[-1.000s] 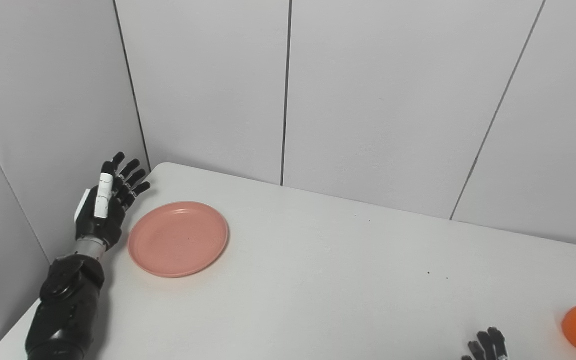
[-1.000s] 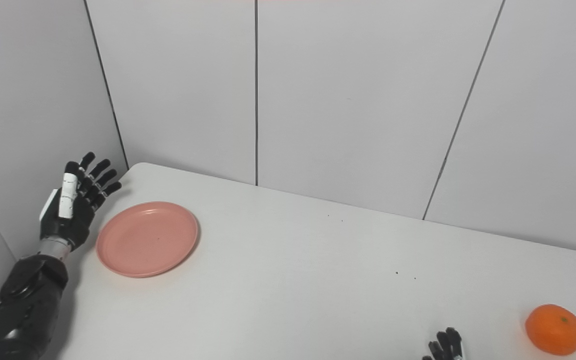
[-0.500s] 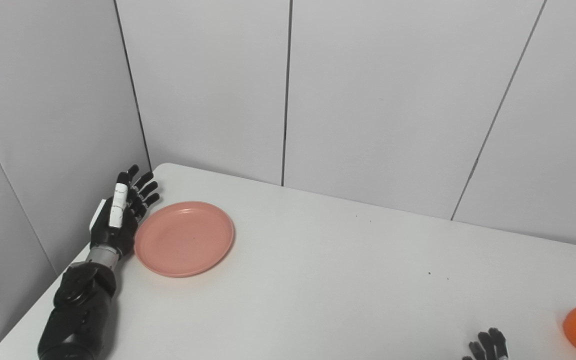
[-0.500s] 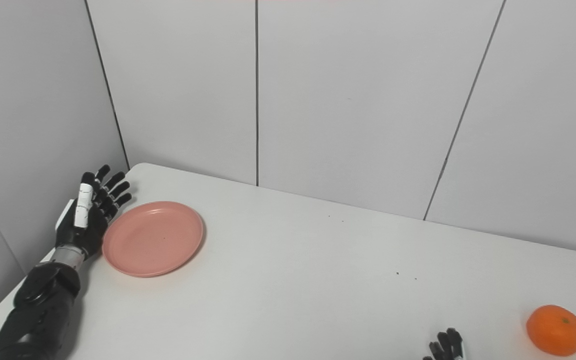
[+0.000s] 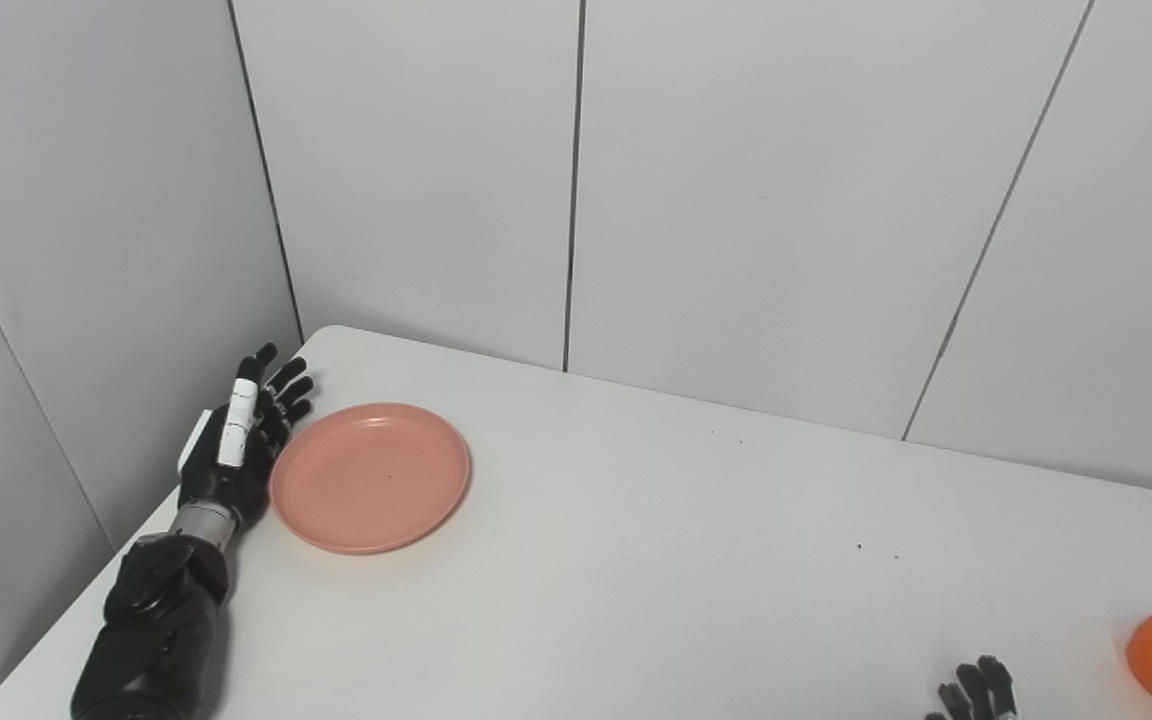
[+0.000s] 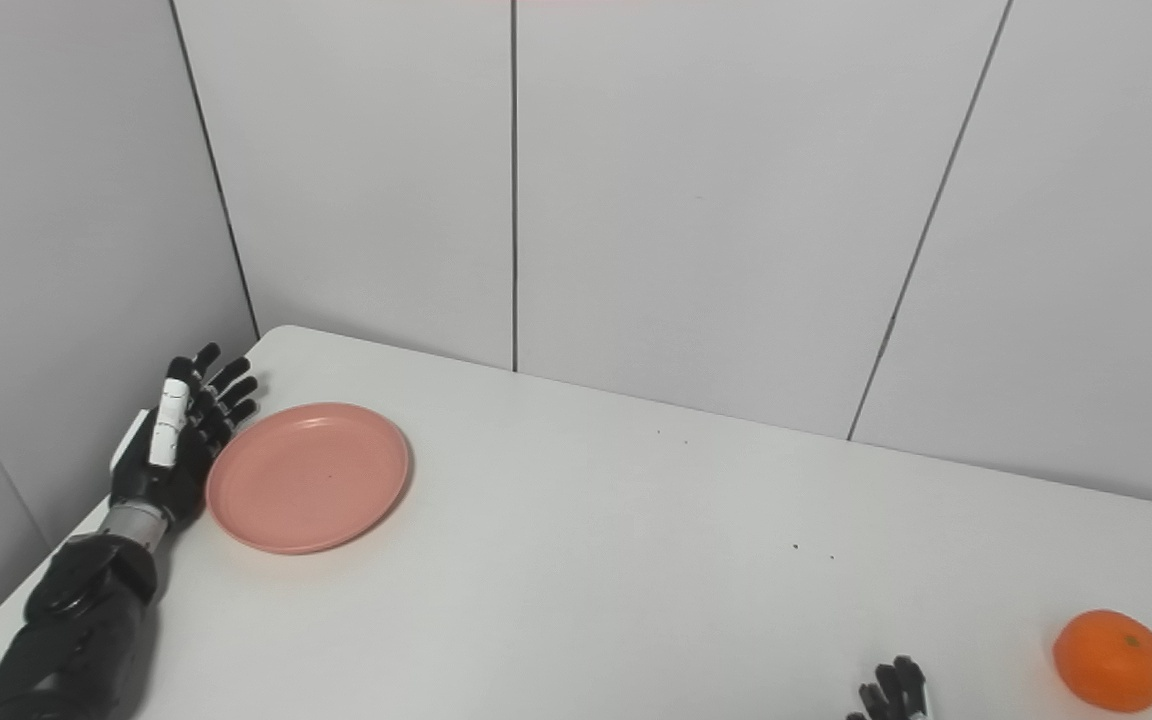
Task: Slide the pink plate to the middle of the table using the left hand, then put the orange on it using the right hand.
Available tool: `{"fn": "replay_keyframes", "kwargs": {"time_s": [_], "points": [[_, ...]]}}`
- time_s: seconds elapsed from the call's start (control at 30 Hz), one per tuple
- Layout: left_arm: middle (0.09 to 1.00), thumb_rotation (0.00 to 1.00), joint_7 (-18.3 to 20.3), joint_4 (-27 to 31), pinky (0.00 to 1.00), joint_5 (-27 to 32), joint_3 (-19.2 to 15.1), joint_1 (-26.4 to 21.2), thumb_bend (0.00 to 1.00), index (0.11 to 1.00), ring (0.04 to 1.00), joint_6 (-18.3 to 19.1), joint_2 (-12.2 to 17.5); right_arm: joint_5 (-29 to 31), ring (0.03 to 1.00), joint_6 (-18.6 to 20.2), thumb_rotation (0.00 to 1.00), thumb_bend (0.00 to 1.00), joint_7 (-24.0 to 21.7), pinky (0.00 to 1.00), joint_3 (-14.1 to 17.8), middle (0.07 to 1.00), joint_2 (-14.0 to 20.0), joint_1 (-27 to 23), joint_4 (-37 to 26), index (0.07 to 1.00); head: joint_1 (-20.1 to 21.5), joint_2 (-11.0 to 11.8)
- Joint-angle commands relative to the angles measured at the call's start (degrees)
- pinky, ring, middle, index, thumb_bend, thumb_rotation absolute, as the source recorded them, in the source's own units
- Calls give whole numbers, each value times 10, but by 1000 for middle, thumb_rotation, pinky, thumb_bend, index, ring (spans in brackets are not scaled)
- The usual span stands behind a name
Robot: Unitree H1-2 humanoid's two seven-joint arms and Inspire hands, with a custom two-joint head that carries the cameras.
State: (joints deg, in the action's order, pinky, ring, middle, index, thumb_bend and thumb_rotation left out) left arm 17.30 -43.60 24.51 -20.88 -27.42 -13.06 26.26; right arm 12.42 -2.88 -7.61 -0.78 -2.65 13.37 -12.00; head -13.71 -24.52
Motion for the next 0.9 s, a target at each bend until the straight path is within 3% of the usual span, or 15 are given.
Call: {"fn": "replay_keyframes", "kwargs": {"time_s": [0.0, 0.33, 0.53, 0.73, 0.87], "points": [[913, 817, 7, 15, 879, -1, -5, -12, 999, 992, 909, -11, 23, -2, 1000, 28, 1000, 816, 5, 1000, -3, 1000, 4, 42, 27, 1000, 0, -1], [897, 823, -3, 20, 857, 4, -8, -4, 1000, 939, 892, 5, 8, -3, 1000, 27, 1000, 806, 4, 1000, -4, 1000, 4, 45, 25, 1000, 3, -5], [909, 784, 16, 24, 817, 63, -35, -5, 1000, 947, 886, 56, -15, 1, 1000, 31, 1000, 807, 3, 1000, -4, 1000, 4, 45, 23, 1000, 4, -6], [964, 845, 6, 56, 925, 81, -37, 4, 977, 978, 951, 94, -38, -1, 1000, 33, 1000, 811, 4, 1000, -4, 1000, 4, 45, 22, 1000, 5, -6], [940, 839, -1, 56, 925, 77, -38, 7, 978, 959, 939, 101, -47, 4, 1000, 34, 1000, 812, 4, 1000, -3, 1000, 3, 47, 20, 1000, 6, -8]]}}
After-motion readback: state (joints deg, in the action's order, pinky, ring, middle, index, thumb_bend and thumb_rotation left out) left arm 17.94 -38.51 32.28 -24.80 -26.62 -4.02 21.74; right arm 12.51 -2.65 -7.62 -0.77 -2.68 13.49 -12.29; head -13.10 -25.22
